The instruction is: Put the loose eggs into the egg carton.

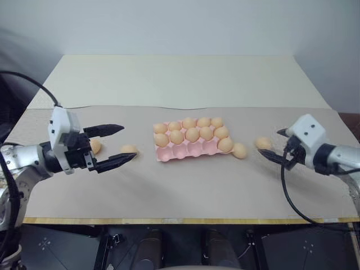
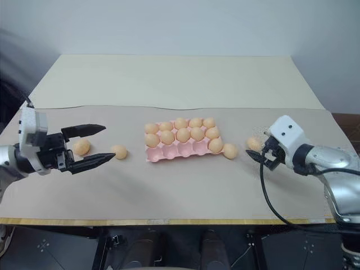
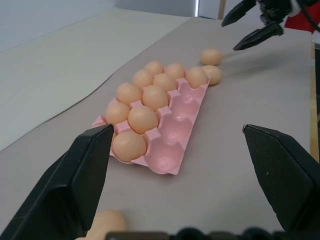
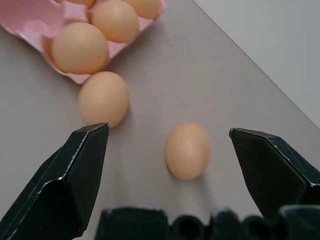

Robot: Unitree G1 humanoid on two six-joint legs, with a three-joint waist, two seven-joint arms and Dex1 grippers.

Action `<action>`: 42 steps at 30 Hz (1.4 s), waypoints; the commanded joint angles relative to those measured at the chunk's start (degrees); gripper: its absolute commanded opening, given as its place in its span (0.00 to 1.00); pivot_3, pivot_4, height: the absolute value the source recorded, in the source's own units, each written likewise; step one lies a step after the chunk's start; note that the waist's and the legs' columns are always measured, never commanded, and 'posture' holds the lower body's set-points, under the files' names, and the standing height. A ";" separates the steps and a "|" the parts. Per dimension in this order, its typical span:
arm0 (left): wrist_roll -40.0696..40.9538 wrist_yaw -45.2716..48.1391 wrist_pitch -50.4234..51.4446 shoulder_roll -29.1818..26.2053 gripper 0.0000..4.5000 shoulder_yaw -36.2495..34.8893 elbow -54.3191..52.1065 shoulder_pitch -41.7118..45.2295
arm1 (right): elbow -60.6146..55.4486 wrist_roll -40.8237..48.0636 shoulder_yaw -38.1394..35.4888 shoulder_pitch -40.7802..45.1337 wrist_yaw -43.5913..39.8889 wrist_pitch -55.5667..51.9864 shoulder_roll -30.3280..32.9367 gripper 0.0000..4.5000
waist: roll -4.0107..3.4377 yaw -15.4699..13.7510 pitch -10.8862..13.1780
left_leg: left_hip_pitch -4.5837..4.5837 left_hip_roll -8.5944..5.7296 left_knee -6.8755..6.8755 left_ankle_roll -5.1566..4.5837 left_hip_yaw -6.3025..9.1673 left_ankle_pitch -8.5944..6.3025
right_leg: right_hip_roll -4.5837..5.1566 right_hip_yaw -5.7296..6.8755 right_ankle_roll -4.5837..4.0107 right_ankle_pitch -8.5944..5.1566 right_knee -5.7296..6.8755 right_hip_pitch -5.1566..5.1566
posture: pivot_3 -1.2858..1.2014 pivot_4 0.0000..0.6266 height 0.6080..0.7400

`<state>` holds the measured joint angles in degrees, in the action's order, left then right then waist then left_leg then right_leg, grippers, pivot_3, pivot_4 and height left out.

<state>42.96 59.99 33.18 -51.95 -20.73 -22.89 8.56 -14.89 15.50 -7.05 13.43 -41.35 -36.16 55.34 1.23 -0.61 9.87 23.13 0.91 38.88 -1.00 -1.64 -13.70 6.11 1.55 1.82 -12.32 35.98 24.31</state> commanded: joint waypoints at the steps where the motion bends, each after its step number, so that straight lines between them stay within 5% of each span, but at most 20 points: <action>1: 0.98 0.39 -0.56 0.04 1.00 0.12 -0.25 1.40 | 3.58 -3.40 3.80 4.46 1.67 -2.57 -0.78 1.00 | 0.01 0.05 0.01 | 0.00 0.00 0.00 -0.03 0.00 -0.01 | -0.01 0.00 -0.08 0.05 0.00 -0.01 | 0.52 0.24 1.00; 10: 1.09 -0.26 -0.22 0.07 1.00 0.00 -1.54 0.65 | 17.96 -8.96 10.87 13.55 2.48 -0.58 -6.78 1.00 | 0.02 0.30 0.01 | 0.03 0.01 0.00 -0.03 -0.03 -0.01 | -0.05 -0.04 -0.06 0.09 -0.02 0.03 | 0.52 0.24 1.00; 20: 0.85 -0.93 -0.27 -0.46 1.00 -1.75 -2.96 -0.93 | 19.98 -8.76 9.10 14.01 1.64 -0.63 -8.84 0.43 | 0.02 0.43 0.01 | 0.01 0.01 0.01 -0.03 -0.04 -0.01 | -0.05 -0.05 -0.05 0.12 0.00 0.03 | 0.52 0.24 1.00; 29: 3.29 -0.20 0.66 -0.64 1.00 -2.08 -0.42 3.14 | -3.18 -1.11 3.16 14.79 0.62 -11.27 -8.27 0.43 | 0.02 0.53 0.02 | 0.02 0.05 0.00 -0.03 -0.03 -0.01 | -0.09 -0.06 -0.02 0.11 0.01 0.06 | 0.52 0.24 1.00; 36: 3.02 0.39 0.42 -0.22 1.00 -0.13 1.59 6.08 | -14.18 2.60 10.25 16.66 2.91 -17.54 -15.24 0.43 | 0.04 0.84 0.01 | -0.03 0.14 0.00 -0.03 0.00 -0.01 | -0.22 -0.08 0.02 0.08 0.02 0.03 | 0.52 0.24 1.00; 42: 2.94 0.23 0.27 -0.05 1.00 0.36 1.44 6.21 | -8.90 -3.31 19.52 17.52 7.23 -14.98 -19.96 0.43 | 0.05 0.92 0.01 | 0.00 0.11 0.02 -0.03 -0.01 -0.01 | -0.20 -0.10 -0.09 0.15 0.01 0.05 | 0.52 0.24 1.00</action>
<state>45.33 60.21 33.90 -51.83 -19.88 -20.82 13.73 -24.54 14.00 12.17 29.77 -35.60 -52.86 35.46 1.28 0.31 9.88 23.13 1.01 38.90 -1.03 -1.65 -13.71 5.91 1.44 1.73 -12.16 36.00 24.36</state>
